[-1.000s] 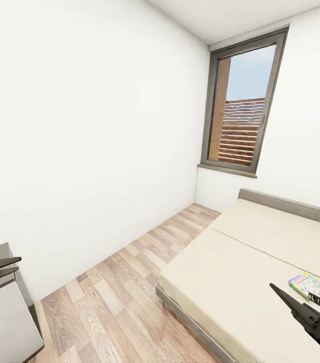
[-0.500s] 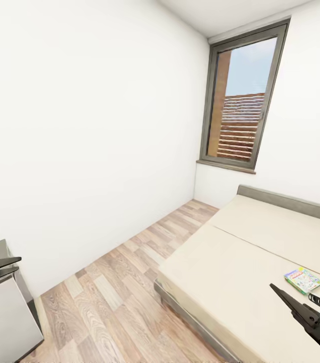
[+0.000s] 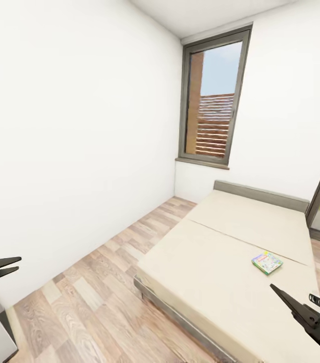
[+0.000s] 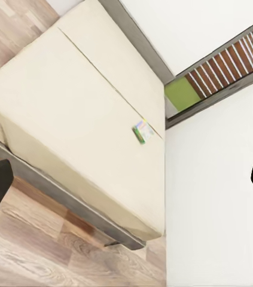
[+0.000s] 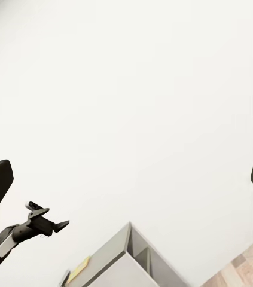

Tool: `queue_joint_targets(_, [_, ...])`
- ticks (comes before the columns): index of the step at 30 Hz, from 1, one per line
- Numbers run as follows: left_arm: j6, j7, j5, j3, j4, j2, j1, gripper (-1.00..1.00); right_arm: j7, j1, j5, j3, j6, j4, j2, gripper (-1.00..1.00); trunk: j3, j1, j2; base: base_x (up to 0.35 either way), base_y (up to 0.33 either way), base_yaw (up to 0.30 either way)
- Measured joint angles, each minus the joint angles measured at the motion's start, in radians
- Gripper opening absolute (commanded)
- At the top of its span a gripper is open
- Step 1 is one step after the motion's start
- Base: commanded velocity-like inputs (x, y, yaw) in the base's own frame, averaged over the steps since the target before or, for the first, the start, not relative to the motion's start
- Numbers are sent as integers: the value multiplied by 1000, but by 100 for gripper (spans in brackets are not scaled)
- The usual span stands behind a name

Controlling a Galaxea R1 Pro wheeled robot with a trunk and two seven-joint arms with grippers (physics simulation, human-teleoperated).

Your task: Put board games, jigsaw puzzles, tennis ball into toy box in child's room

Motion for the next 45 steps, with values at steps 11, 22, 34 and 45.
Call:
queue_joint_targets(11, [0,0,0,1,0,0,0,100,0,0,-1,-8,0,1,-1,100,0,0,0,-14,-23,-279])
queue_joint_targets(22, [0,0,-1,1,0,0,0,100,0,0,0,-13,1,2,-1,100,1,0,0,-1,-2,-281])
queue_joint_targets(34, [0,0,-1,2,0,0,0,100,0,0,2,-14,1,10,-1,100,3,0,0,0,0,-281])
queue_joint_targets(45, [0,0,-1,2,0,0,0,100,0,0,3,-14,1,15,-1,100,6,0,0,0,0,-281])
